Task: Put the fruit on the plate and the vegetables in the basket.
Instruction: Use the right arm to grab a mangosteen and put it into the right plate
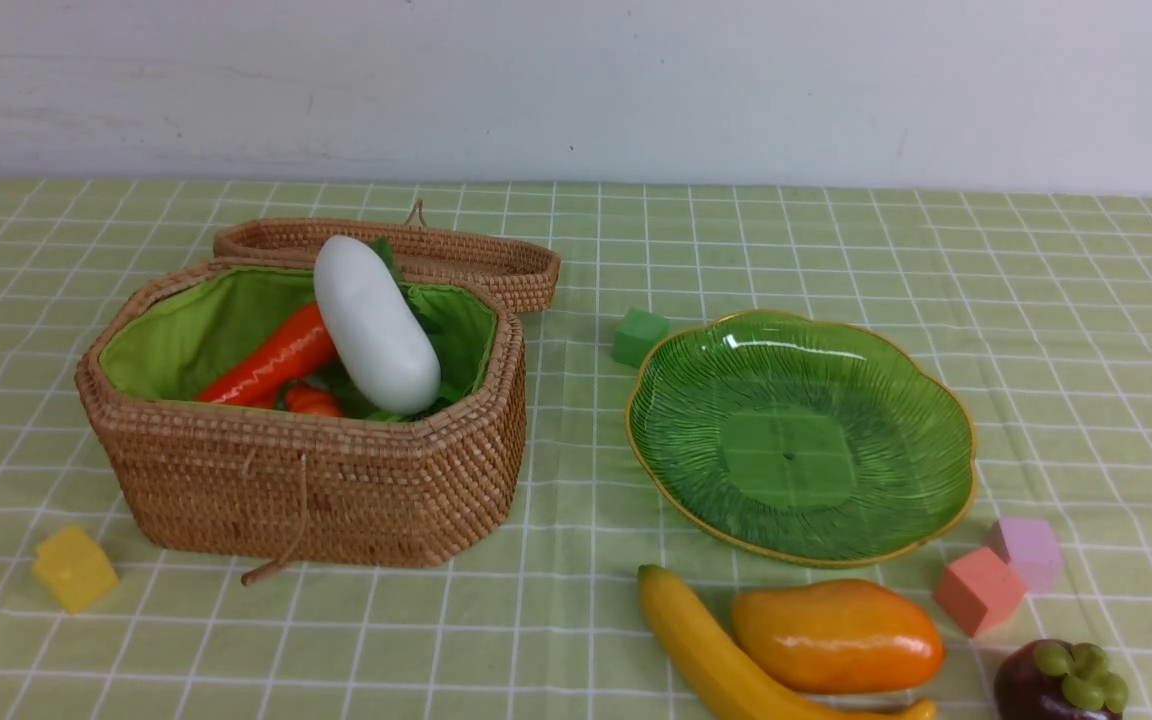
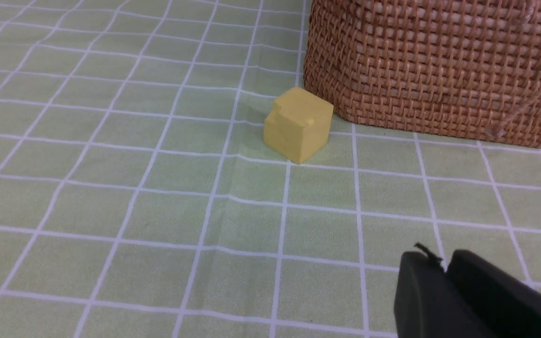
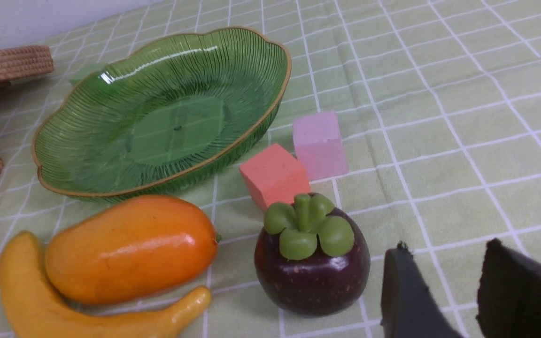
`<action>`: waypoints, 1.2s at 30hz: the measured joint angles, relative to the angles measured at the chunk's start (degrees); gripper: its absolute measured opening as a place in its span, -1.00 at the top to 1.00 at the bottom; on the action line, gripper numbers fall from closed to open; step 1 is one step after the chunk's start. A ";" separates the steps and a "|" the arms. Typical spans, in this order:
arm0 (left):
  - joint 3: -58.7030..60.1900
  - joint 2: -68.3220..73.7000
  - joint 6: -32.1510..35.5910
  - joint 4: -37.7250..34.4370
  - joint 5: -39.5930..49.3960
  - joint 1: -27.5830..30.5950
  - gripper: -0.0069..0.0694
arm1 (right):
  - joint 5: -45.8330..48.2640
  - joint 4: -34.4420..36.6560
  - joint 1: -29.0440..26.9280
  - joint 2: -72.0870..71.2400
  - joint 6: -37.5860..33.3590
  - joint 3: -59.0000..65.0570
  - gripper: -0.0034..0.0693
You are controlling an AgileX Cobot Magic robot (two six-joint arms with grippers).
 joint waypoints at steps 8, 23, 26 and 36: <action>0.00 0.00 0.00 0.04 0.00 0.00 0.62 | -15.90 11.88 0.00 0.00 0.00 0.47 0.25; 0.00 0.00 0.00 0.04 0.00 0.00 0.58 | -14.76 12.83 0.00 0.07 -0.84 -12.15 0.25; 0.00 0.00 0.00 0.04 0.00 0.00 0.57 | -6.40 9.93 0.00 3.01 -1.91 -23.36 0.25; 0.00 0.00 0.00 0.04 0.00 0.00 0.55 | 24.97 -0.69 0.00 26.97 -2.89 -45.00 0.25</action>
